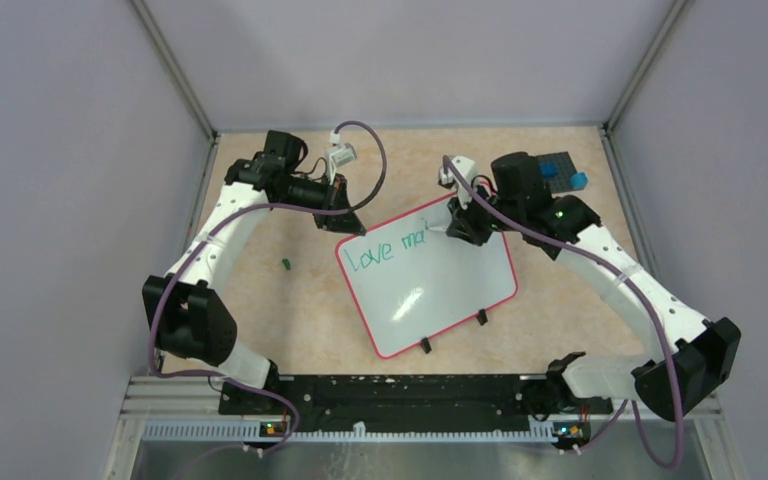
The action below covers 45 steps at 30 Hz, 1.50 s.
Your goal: Write a sentence on the whiteboard
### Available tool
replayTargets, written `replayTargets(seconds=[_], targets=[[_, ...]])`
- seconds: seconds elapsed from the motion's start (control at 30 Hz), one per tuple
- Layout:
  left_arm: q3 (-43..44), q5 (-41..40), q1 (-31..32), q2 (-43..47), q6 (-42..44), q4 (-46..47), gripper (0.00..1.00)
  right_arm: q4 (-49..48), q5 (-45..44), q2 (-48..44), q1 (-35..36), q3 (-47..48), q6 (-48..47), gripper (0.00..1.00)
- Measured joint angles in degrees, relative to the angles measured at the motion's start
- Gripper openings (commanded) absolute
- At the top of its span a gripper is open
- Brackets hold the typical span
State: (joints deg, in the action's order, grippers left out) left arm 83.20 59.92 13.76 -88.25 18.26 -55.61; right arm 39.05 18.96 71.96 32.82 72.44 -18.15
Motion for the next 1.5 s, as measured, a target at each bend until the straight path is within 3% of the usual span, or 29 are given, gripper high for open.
replayTargets(seconds=[0.47,1.5], targets=[[0.0,0.1,0.0,0.0,0.0,0.0,0.00,0.5,1.9,-1.8,0.0,-3.8,0.3,0.00],[0.0,0.2,0.0,0.0,0.0,-0.1,0.00,-0.9,-0.1,-1.5,-0.2,-1.8,0.8,0.00]])
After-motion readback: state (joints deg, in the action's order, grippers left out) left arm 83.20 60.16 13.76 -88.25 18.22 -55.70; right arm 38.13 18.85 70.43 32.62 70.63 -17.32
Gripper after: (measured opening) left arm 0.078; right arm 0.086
